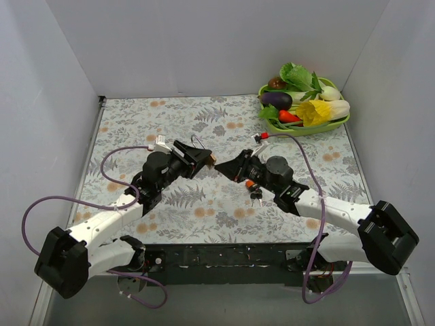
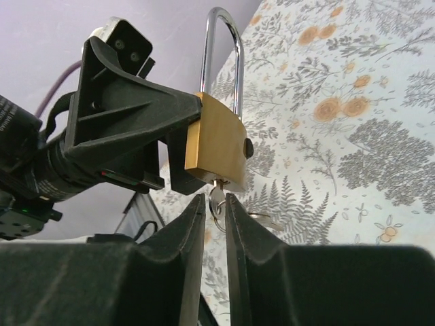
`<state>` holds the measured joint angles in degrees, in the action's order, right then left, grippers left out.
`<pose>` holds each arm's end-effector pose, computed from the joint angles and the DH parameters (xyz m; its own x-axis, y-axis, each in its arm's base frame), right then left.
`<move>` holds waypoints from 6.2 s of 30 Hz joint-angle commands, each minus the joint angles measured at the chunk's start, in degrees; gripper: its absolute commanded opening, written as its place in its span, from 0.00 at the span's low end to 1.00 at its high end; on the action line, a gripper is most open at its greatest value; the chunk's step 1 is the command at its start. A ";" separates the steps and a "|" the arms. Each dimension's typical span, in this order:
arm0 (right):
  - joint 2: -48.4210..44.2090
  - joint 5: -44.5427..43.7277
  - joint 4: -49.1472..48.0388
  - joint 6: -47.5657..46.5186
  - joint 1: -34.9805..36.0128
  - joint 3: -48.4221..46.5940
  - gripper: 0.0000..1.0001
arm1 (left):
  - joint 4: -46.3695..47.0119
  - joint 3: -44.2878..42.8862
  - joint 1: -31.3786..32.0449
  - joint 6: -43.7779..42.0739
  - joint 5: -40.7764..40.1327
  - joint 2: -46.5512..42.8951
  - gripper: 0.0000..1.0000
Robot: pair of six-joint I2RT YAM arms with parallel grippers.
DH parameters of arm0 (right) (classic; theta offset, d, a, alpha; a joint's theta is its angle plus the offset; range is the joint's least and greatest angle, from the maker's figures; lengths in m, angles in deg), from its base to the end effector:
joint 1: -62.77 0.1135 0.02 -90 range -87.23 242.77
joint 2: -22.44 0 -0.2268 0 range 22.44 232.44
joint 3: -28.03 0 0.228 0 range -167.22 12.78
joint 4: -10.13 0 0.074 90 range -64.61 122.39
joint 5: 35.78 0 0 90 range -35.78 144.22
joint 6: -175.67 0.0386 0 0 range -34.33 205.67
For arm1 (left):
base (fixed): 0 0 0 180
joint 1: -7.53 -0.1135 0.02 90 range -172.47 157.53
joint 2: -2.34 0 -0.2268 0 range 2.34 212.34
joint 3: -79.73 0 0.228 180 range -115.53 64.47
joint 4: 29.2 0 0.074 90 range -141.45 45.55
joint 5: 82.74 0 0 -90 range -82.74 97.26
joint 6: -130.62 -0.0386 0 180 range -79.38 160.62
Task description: Unlock with the key
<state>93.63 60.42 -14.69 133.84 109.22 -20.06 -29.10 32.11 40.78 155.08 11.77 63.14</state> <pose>0.1823 0.1978 0.2421 -0.5785 0.4666 -0.6690 -0.5456 0.3884 0.7426 0.1998 -0.1346 0.2340 -0.4775 -0.7720 0.4195 -0.4251 -0.2149 -0.8793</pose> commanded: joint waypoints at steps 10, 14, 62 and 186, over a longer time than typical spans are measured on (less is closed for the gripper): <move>-5.90 -9.54 7.47 -14.65 1.97 -2.49 0.50 | -8.57 -7.71 0.23 9.65 -1.18 0.46 0.00; -4.85 -4.37 8.08 -20.73 2.15 -3.46 0.55 | -12.27 -9.39 0.32 10.26 -1.00 0.99 0.00; 6.06 -10.42 -10.64 -20.04 5.84 -3.90 0.01 | -8.85 -5.52 0.23 4.38 -2.66 -4.63 0.98; -15.74 3.12 -0.27 -12.30 6.01 5.77 0.01 | 19.12 0.46 -2.14 -12.48 19.93 -4.01 0.98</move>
<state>81.26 66.24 -9.42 121.12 115.34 -13.55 -7.22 33.71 38.82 148.30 30.22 64.06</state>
